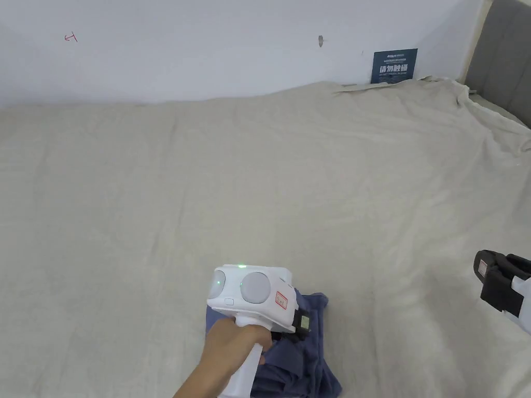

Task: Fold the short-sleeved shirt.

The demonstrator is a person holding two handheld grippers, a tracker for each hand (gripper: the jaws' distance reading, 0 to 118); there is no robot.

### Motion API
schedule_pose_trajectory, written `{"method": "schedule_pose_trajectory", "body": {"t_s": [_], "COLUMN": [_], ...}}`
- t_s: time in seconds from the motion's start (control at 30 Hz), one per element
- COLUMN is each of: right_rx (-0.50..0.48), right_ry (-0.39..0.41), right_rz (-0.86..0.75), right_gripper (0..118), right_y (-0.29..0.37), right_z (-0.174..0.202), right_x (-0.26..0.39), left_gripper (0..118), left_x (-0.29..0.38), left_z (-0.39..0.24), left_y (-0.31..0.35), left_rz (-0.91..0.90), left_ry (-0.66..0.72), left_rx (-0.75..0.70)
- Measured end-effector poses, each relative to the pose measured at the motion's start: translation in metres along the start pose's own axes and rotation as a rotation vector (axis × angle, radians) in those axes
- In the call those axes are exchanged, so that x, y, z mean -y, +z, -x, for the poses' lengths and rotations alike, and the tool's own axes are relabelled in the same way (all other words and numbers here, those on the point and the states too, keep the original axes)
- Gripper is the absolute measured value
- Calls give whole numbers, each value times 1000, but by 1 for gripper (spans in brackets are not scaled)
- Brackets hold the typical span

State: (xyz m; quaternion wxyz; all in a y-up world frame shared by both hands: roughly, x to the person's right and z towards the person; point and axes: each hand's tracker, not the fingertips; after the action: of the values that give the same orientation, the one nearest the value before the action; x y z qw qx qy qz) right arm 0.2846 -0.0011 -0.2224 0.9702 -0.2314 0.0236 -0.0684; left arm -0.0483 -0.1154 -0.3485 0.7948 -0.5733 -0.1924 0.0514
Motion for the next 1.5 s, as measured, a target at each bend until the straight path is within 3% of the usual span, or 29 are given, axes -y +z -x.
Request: {"method": "schedule_pose_trajectory", "body": {"t_s": [0.07, 0.1, 0.2, 0.43, 0.63, 0.7, 0.73, 0.77, 0.83, 0.87, 0.9, 1.03, 1.5], "right_rx": [0, 0, 0, -2, -6, -7, -7, -8, -11, -12, -12, -14, 23], "right_ry": [-2, -1, -1, 2, 8, 10, 12, 12, 11, 12, 12, 7, -5], "right_rz": [1, 3, 2, -6, -24, -31, -34, -37, -40, -41, -42, -41, -16], "right_gripper": [0, 0, 0, 0, 0, 0, 0, 0, 0, 0, 0, 0, 0], "right_y": [0, 0, 1, 4, 7, 8, 8, 9, 9, 10, 10, 11, 18], "right_z": [0, 0, 1, 2, 6, 8, 8, 9, 9, 10, 10, 10, -16], "right_x": [0, 0, 0, -3, -7, -8, -9, -9, -10, -10, -10, -8, -3], "left_gripper": [40, 67, 116, 117, 117, 111, 102, 85, 28, 8, 1, 0, 0], "left_x": [2, 2, 3, 10, 28, 40, 45, 50, 53, 55, 61, 76, 87], "left_z": [-5, -7, -11, 15, 54, 64, 67, 70, 75, 80, 83, 73, -5], "left_y": [2, 4, 15, 70, 98, 102, 101, 98, 88, 81, 75, 47, -33], "left_rz": [-9, -18, -75, -301, -443, -533, -551, -564, -497, -502, -505, -506, -474], "left_ry": [-12, -4, 7, 40, 70, 98, 90, 88, 120, 109, 105, 52, -82], "left_rx": [35, 46, 60, 80, -27, -65, -74, -101, -144, -121, -114, -193, -165]}}
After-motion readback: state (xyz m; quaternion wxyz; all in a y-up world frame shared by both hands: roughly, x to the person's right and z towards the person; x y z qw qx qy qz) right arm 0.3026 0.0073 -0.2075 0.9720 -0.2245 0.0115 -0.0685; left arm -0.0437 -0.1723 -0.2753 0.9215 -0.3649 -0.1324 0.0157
